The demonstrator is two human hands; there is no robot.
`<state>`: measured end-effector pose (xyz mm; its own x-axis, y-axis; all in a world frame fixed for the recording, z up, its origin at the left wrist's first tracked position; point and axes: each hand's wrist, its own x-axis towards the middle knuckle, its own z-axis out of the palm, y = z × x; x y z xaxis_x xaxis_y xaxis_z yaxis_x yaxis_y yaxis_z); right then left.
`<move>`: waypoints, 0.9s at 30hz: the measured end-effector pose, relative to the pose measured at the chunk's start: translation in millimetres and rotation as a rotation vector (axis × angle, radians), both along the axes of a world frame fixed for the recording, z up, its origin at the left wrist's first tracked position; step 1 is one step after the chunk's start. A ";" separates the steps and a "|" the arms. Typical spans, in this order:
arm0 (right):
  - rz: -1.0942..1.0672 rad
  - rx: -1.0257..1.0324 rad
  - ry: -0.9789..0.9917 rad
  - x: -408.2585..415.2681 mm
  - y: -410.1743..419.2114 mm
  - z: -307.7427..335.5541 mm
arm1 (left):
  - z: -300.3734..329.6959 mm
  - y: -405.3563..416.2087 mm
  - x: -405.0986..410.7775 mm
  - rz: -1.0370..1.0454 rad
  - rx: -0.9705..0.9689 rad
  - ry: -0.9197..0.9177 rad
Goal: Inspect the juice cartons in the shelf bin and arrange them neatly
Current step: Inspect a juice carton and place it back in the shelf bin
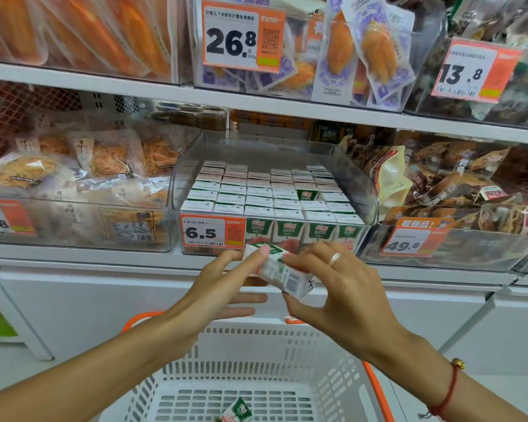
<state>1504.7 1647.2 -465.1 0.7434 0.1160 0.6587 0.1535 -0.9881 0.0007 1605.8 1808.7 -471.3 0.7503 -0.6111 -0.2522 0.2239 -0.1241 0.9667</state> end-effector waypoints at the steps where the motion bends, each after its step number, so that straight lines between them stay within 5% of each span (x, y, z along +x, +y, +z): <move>1: 0.023 -0.088 -0.030 1.1 -0.6 -1.9 | 0.0 0.5 0.9 0.001 -0.039 0.056; 5: 0.110 -0.199 -0.116 10.6 2.1 -8.9 | 0.8 2.4 7.3 0.082 -0.195 0.227; 8: 0.122 -0.090 -0.028 13.5 -0.2 -9.7 | 0.6 3.9 12.1 0.117 -0.265 0.248; 13: 0.060 0.562 0.204 18.4 -7.0 -4.4 | 0.4 1.2 14.3 0.013 -0.275 0.080; 16: 0.222 0.918 0.357 21.4 -16.3 1.9 | 5.9 -0.3 14.5 -0.041 -0.259 -0.119; 20: 0.262 0.901 0.281 24.2 -26.9 9.3 | 24.4 -0.7 28.2 -0.061 -0.108 -0.589; 27: 0.145 0.733 0.199 39.1 -66.2 19.0 | 53.2 -48.7 56.3 -0.070 -0.072 -0.839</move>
